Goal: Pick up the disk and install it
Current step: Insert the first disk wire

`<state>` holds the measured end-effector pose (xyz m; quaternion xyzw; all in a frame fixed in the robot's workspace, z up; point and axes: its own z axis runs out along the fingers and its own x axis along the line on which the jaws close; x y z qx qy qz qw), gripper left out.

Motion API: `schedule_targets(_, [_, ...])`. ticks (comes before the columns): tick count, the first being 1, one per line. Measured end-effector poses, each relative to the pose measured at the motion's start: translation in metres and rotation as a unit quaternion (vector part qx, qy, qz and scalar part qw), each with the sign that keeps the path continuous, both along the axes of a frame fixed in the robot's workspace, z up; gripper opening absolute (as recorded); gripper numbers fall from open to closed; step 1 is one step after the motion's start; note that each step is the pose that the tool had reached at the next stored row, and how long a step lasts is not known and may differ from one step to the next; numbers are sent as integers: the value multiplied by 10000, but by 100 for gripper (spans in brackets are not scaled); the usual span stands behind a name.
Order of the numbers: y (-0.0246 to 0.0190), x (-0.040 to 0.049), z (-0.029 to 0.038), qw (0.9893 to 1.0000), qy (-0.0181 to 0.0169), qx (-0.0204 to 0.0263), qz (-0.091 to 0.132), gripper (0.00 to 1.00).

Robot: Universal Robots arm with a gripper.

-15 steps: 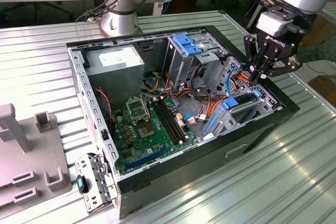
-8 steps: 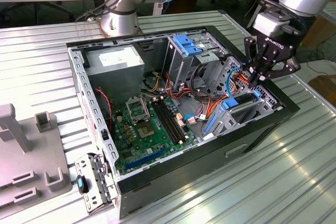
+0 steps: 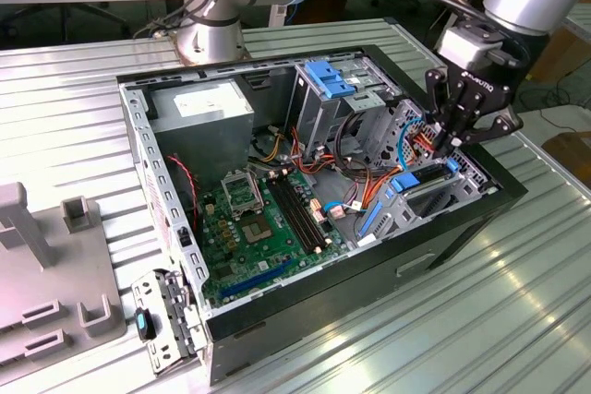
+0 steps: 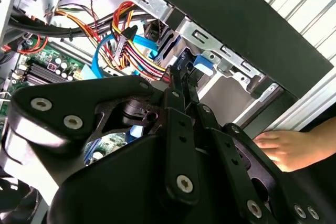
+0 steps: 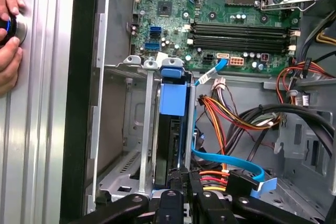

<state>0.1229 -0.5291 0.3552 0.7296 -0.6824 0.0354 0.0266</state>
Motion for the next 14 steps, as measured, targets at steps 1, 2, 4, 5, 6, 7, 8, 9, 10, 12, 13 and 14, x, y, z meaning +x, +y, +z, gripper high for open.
schedule_targets(1, [-1, 0, -6, 10000, 0, -1, -27, 16])
schedule_targets(2, [-9, -2, -12, 10000, 0, -2, -34, 16])
schedule_targets(4, [-30, -26, -22, 10000, 0, -1, -35, 16])
schedule_targets(5, [-43, -33, -24, 10000, 0, -1, -35, 16])
schedule_targets(6, [-51, -36, -29, 10000, 0, -1, -32, 16])
schedule_targets(7, [-52, -36, -39, 10000, 0, 5, -30, 16])
schedule_targets(8, [-61, -47, -45, 10000, 0, 32, -24, 16])
schedule_targets(9, [-66, -52, -46, 10000, 0, 41, -14, 16])
schedule_targets(10, [-65, -55, -46, 10000, 0, 42, -10, 16])
schedule_targets(12, [-66, -55, -46, 10000, 0, 42, -10, 16])
schedule_targets(13, [-76, -56, -49, 10000, -1, 42, -31, 16])
schedule_targets(14, [-99, -56, -51, 10000, 0, 42, -32, 16])
